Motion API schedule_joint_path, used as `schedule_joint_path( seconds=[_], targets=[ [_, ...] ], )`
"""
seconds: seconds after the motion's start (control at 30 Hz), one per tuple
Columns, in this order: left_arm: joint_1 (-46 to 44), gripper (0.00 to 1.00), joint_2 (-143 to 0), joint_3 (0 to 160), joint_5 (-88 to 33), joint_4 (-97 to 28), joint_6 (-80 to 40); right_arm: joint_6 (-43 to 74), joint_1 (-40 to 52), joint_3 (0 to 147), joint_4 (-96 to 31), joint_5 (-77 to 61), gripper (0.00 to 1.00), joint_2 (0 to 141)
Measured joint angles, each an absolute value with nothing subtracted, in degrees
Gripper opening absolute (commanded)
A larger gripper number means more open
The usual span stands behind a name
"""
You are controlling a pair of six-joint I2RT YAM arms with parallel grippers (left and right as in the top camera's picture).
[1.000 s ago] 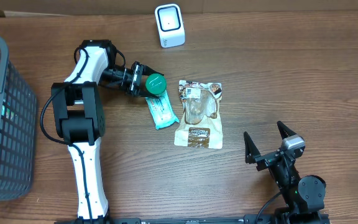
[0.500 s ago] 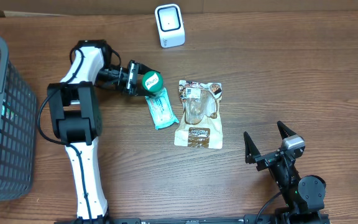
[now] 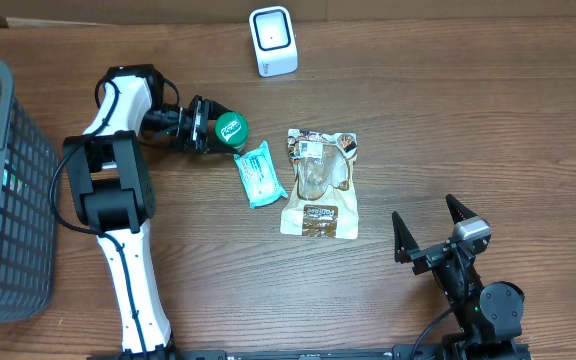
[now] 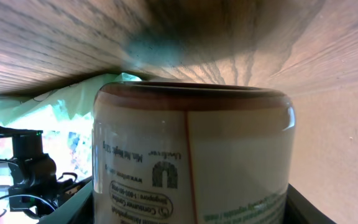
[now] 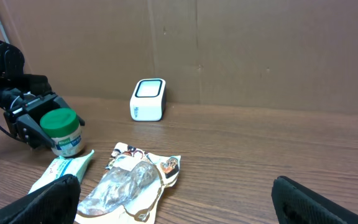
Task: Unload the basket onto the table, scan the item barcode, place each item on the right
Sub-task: 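Set the jar upright left of the packets and open the left gripper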
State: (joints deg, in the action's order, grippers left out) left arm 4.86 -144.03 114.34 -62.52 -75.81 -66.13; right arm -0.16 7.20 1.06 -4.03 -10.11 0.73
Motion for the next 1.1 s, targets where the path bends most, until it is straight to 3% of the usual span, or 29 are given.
schedule_joint_path(
  seconds=[0.2,0.73,1.1],
  targets=[
    [4.9,1.0,-144.0,114.3,-62.2,-76.0,-65.6,-0.1,7.2,1.1,-4.1,-10.1,1.0,0.7],
    [5.9,1.0,-144.0,116.2,-59.4,-83.6,-64.1,-0.1,7.2,1.1,-4.1,-10.1,1.0,0.7],
    [8.0,1.0,-144.0,135.7,-46.5,-94.4,-62.4,-0.2,7.2,1.1,-4.1,-10.1,1.0,0.7]
  ],
)
